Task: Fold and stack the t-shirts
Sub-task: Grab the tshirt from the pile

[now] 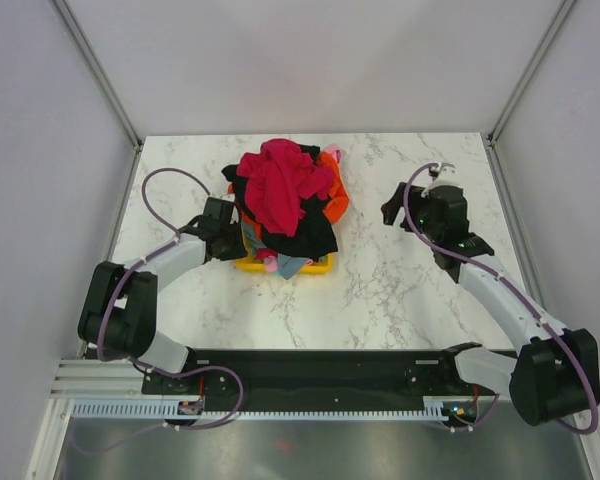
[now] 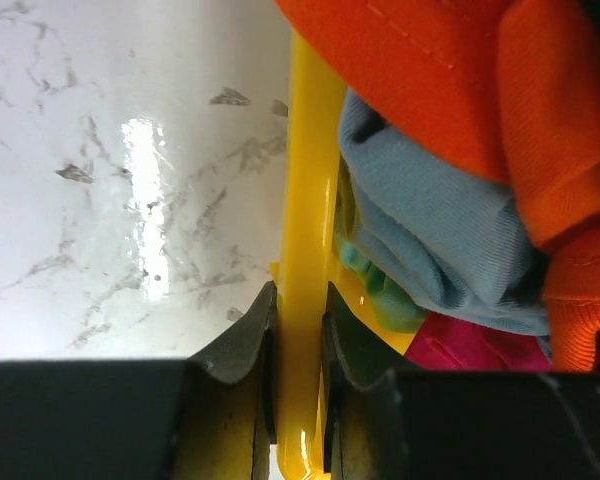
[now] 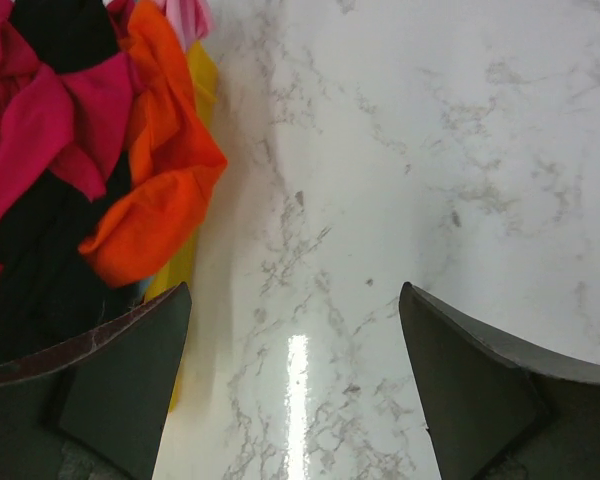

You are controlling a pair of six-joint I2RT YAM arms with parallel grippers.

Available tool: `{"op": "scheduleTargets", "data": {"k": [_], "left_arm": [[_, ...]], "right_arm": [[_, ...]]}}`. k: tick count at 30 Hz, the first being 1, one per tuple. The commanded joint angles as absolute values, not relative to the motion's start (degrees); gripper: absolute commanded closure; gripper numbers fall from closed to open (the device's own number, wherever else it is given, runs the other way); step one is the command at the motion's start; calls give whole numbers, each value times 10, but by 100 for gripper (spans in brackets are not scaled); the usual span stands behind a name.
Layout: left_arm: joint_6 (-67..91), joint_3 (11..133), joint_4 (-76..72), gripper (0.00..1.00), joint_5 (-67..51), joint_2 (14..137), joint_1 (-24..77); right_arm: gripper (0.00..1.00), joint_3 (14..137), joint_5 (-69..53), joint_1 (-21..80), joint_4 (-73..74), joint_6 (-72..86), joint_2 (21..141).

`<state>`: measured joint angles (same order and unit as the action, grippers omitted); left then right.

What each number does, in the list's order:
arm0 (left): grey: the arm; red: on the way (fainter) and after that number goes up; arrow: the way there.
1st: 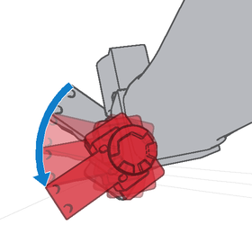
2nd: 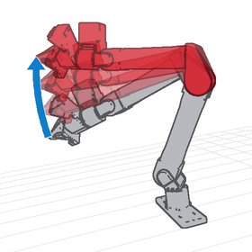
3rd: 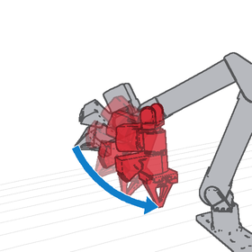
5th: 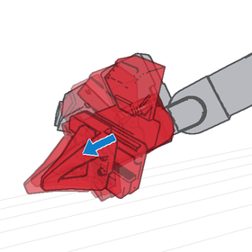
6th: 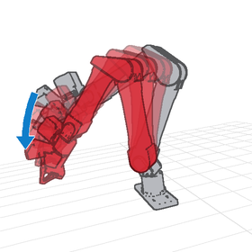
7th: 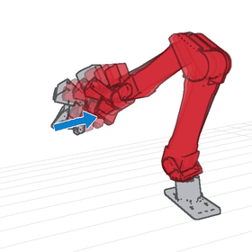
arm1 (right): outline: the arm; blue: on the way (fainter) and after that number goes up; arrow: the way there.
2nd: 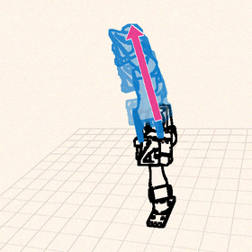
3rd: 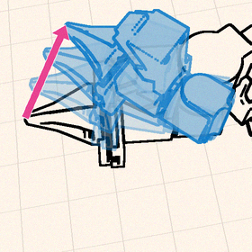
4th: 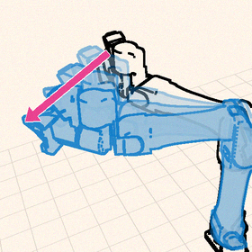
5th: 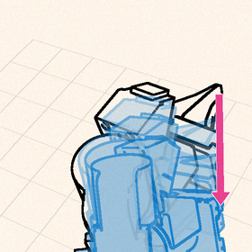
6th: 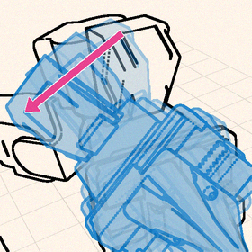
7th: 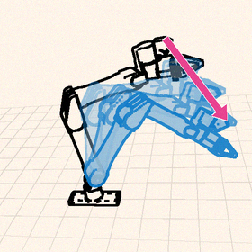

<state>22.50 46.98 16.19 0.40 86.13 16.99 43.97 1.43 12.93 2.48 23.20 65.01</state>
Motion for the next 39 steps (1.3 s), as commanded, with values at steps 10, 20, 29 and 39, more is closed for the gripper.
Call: {"op": "scheduleTargets", "data": {"k": [10,20,29,39], "left_arm": [[250,488,143,98,26,867,150],[248,477,142,98,19,844,150],[252,495,152,98,31,848,149],[240,532,175,98,19,847,97]], "right_arm": [[2,827,19,372,93,242,979],[43,1018,95,424,141,215,1149],[50,1059,159,441,132,147,1064],[100,1040,167,418,144,122,994]]}}
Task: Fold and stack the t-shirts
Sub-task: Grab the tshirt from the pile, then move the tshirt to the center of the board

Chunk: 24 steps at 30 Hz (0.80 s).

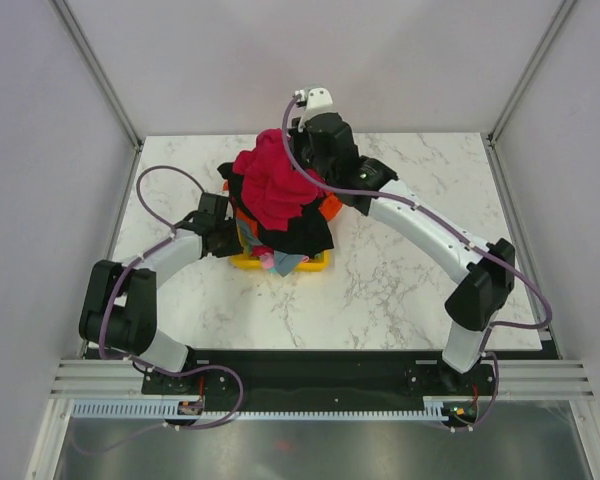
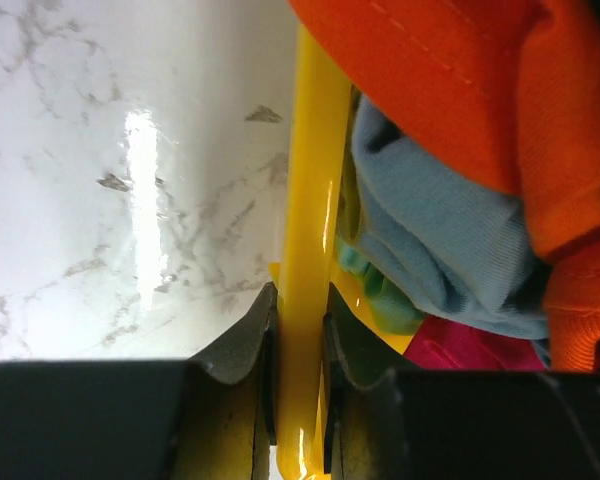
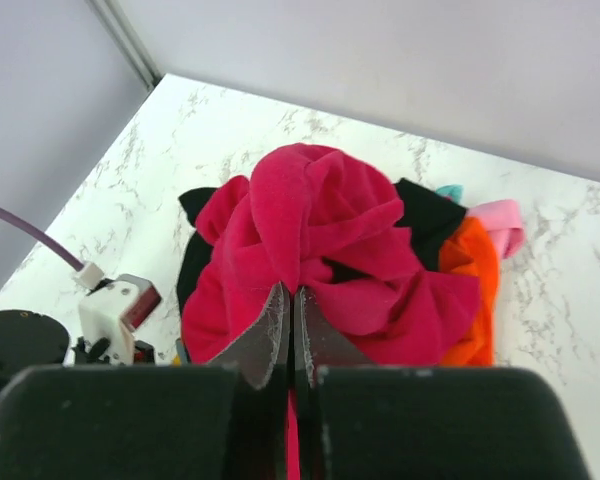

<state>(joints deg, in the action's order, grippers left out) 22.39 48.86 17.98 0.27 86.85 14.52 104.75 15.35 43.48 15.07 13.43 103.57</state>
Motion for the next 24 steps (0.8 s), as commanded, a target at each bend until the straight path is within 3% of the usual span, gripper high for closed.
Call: {"op": "scheduleTargets", "data": {"k": [1,5,12,18,24], "left_arm": [[240,534,176,98,10,851,84],[240,538,176,98,7,856,44],[269,626,201,98,-29,889,-80],[167,823,306,98,104,969,-102],[94,837,298,98,185,1033,-141]], "right_arm": [[100,1037,162,410,144,134,986],[100,1006,141,353,131,166,944],[100,877,266,207,143,202,787],[100,761,370,171,177,179,715],[100,647,276,169,166,228,680]]}}
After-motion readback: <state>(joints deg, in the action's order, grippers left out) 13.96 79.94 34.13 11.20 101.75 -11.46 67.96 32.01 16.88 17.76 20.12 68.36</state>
